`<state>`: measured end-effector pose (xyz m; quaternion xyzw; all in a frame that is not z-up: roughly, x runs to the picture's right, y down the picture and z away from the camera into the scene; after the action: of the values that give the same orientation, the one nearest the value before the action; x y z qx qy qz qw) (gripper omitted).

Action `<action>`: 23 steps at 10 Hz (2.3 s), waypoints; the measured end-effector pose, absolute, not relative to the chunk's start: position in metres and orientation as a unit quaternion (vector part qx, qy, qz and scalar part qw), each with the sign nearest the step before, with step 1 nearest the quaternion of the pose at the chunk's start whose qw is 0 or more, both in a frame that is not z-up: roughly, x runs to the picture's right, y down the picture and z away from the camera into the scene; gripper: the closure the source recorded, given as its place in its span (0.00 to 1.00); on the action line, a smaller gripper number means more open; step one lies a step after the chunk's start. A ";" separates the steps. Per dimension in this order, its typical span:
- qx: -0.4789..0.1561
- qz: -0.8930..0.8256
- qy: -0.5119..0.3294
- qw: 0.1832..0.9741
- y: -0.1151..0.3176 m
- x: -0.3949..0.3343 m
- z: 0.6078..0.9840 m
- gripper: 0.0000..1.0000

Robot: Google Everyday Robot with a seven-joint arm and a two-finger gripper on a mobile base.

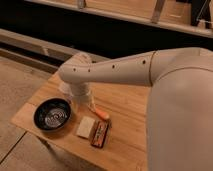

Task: Place the pepper on the white sponge

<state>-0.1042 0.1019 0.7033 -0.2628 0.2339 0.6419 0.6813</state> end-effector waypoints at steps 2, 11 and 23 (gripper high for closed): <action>-0.263 0.642 0.234 0.681 0.102 -0.104 0.703 0.35; -0.301 0.461 0.256 0.795 0.103 -0.116 0.698 0.35; -0.369 0.369 0.212 0.826 0.057 -0.086 0.708 0.35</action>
<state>-0.0855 0.0565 0.7079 -0.3693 0.2115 0.3685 0.8265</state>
